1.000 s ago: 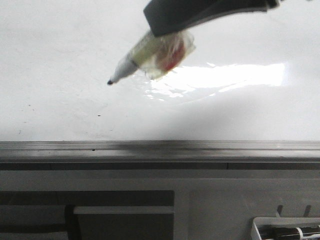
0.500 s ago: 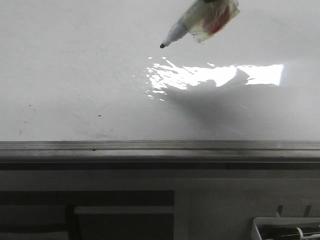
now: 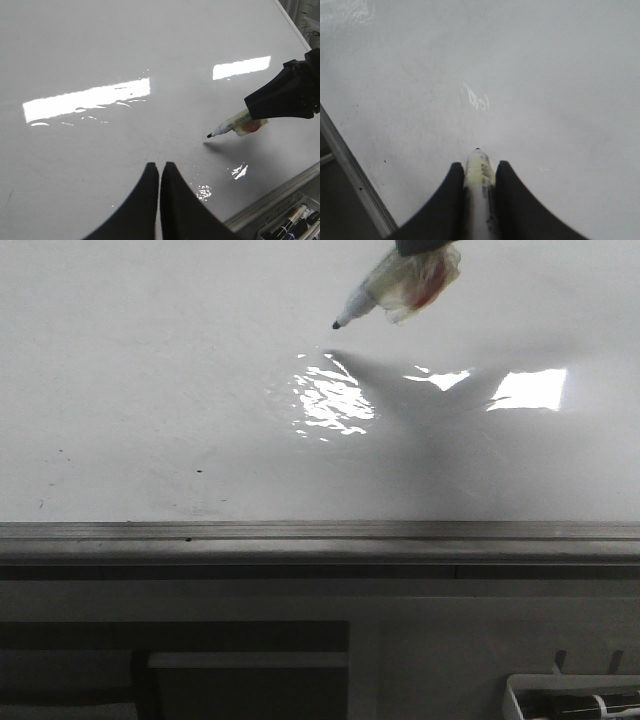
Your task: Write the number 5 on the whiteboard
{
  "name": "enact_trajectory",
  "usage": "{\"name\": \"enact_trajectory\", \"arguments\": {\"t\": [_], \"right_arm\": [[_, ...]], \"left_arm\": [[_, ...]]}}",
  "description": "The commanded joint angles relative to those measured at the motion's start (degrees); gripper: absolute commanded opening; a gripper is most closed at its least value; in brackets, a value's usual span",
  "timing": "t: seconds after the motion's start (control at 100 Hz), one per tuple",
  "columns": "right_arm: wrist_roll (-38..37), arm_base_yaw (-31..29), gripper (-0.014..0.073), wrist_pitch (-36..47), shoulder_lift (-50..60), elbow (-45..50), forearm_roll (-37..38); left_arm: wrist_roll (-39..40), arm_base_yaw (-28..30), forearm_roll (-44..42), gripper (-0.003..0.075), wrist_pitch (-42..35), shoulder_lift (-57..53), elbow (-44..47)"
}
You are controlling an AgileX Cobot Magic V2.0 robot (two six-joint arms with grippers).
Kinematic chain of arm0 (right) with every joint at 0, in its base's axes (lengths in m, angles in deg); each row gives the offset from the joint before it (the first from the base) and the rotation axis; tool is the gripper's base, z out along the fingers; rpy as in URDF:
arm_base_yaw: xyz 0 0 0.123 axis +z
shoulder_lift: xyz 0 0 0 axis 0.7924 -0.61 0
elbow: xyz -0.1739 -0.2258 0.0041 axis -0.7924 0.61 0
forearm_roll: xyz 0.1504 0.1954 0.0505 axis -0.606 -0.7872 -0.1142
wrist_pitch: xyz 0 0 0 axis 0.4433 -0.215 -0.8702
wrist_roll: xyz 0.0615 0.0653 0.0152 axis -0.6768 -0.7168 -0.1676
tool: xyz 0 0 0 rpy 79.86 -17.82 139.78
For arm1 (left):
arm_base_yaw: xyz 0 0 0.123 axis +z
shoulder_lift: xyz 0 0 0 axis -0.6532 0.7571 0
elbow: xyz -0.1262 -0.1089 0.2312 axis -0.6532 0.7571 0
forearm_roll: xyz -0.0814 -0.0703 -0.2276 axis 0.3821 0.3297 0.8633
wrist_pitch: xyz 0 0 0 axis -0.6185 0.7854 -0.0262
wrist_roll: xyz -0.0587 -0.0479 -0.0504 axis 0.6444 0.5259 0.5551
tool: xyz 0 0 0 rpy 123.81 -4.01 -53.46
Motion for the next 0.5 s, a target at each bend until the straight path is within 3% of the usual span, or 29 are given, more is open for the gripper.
{"name": "enact_trajectory", "arguments": {"t": [0.0,0.49], "right_arm": [[0.2,-0.3,-0.0046,4.1,-0.4,-2.2,-0.4],[0.2,-0.2,-0.004,2.8,-2.1,1.5,-0.8]], "left_arm": [[0.6,0.0,1.4,-0.002,-3.4,0.6,-1.5],[0.6,0.0,3.8,-0.002,-2.2,0.6,-1.5]]}}
